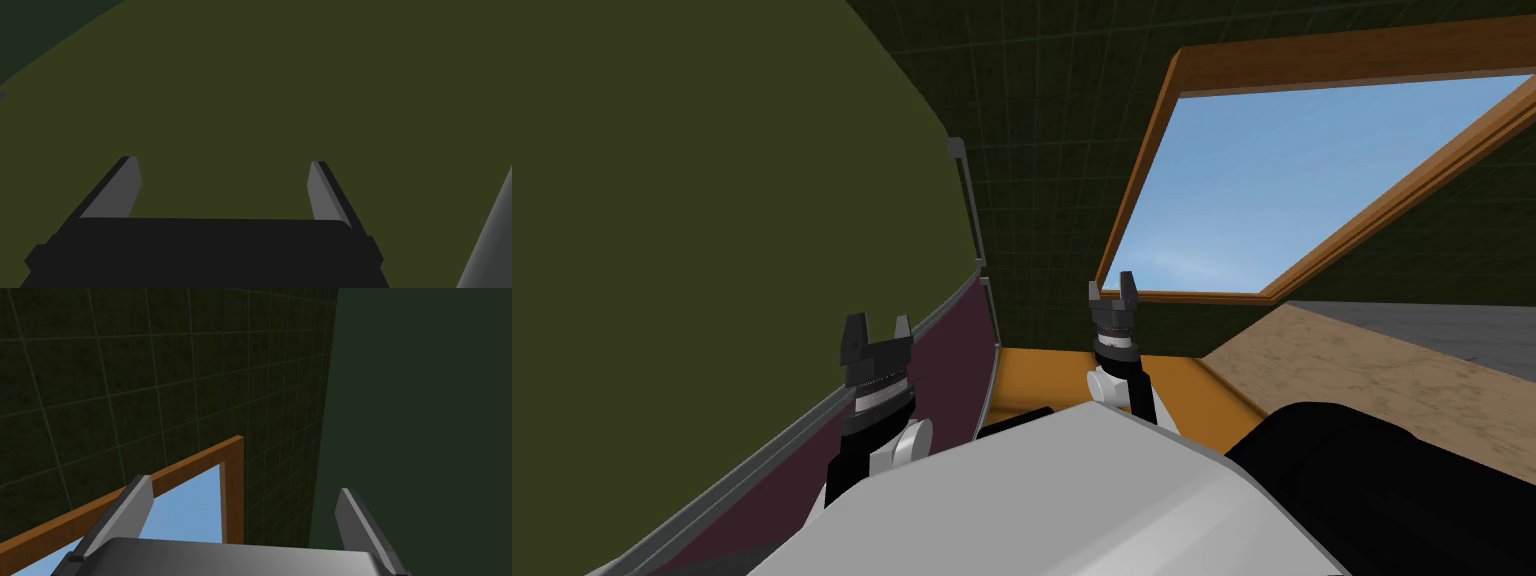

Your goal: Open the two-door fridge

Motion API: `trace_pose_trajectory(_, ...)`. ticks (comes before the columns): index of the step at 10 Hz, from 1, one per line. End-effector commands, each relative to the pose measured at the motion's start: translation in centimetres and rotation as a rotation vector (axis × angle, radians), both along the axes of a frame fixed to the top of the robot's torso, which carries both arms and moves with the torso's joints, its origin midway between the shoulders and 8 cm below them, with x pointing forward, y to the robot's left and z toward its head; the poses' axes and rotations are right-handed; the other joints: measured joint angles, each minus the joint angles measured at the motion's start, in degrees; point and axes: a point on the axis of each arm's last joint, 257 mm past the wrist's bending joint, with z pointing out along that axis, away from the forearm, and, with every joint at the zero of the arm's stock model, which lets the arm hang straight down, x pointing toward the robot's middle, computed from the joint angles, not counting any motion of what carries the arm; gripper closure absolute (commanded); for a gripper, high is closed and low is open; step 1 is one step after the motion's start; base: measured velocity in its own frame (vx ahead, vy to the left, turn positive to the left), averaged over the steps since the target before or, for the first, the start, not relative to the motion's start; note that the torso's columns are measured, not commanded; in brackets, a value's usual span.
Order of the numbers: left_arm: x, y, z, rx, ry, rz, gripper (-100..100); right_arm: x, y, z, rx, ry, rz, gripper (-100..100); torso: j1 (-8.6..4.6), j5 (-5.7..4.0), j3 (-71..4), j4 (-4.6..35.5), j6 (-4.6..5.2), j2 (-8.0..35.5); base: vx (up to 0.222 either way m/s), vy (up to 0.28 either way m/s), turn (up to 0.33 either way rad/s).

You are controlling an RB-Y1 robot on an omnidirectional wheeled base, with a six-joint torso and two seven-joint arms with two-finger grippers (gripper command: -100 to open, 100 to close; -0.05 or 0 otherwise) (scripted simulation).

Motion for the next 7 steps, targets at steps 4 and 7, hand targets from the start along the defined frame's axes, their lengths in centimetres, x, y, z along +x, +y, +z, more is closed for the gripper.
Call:
trace_pose_trajectory(4, 0.0, 0.0, 0.01, 0.0, 0.0, 0.0, 0, 0.0, 0.0, 0.01, 0.0, 0.0, 0.0, 0, 0.0, 0.0, -28.5, 14.24, 0.0, 14.22, 0.0, 0.0, 0.0)
trace_pose_trajectory(7, -0.01, 0.0, 0.01, 0.0, 0.0, 0.0, 0, -0.01, 0.0, 0.01, 0.0, 0.0, 0.0, 0, 0.0, 0.0, -53.81, 26.91, 0.0, 26.93, 0.0, 0.0, 0.0)
